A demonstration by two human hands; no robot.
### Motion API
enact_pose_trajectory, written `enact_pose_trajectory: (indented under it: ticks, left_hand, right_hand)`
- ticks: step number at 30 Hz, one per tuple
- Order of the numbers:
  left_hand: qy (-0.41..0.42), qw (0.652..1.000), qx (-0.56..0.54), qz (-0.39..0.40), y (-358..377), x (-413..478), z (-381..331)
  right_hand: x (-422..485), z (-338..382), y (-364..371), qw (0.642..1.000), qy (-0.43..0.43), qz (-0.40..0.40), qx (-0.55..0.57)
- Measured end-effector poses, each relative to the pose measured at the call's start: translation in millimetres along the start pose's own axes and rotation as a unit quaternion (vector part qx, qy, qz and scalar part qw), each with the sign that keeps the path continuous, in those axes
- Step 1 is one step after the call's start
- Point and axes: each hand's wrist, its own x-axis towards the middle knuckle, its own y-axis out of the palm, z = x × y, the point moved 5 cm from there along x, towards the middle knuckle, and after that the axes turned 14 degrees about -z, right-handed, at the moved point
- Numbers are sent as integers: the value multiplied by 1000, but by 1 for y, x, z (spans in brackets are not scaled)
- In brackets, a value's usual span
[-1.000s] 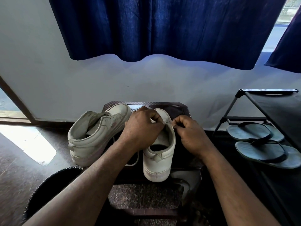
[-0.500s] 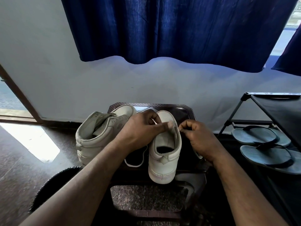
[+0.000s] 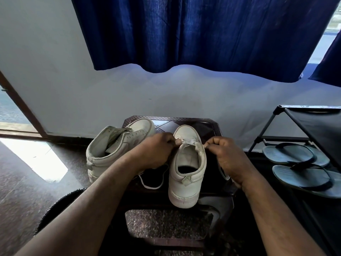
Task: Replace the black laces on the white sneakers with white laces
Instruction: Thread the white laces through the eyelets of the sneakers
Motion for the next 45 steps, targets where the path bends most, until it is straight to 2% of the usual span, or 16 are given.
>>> enact_pose_trajectory:
  ticks: [4,9,13,16,18,24,27,29,32,34,35,38,40,43,45]
  left_hand:
    - [43,991,123,-37,-8,-1,1]
    - [42,987,152,-30,-5,1,-1]
    - [5,997,67,-45,-6,5,3]
    - [27,993,-22,-114,-6,5,-5]
    - [38,985,-104,-135,-4,6,-13]
    - [155,966,-201,-43,11,5,-55]
    - [160,951,-263,-7,11,2,-66]
    - [169,956,-239,-18,9,4,-67]
    - [161,981,-48,-99,1,15,-50]
    - [157,977,27,-144,-6,18,-38]
    - [166,975,1,-148,-8,17,-36]
    - [206,956,-167,-128,-11,10,-50]
    - [234,943,-207,-111,-7,4,-66]
    - [254,942,-156,-155,-4,1,-72]
    - [211,954,-15,-214,-6,6,-58]
  right_hand:
    - [3,-5,-7,1000,13,-5,5]
    - [0,-3,-12,999,-1,-1,46]
    - [-3,6,-18,981,31,6,193]
    - [-8,20,-15,943,85,18,321]
    - [-11,30,-15,927,84,16,366]
    - [-22,60,-30,946,-46,-51,318]
    - [-26,65,-34,946,-80,-64,307]
    - [-26,65,-35,944,-87,-67,312]
    - [-25,64,-42,928,-73,-73,359]
    - [-24,65,-45,922,-75,-75,371]
    - [-24,66,-45,924,-77,-75,367]
    - [-26,66,-38,941,-83,-78,319]
    - [-28,65,-30,951,-87,-67,290]
    - [-29,64,-27,956,-93,-57,272]
    - [-29,64,-32,952,-94,-68,282]
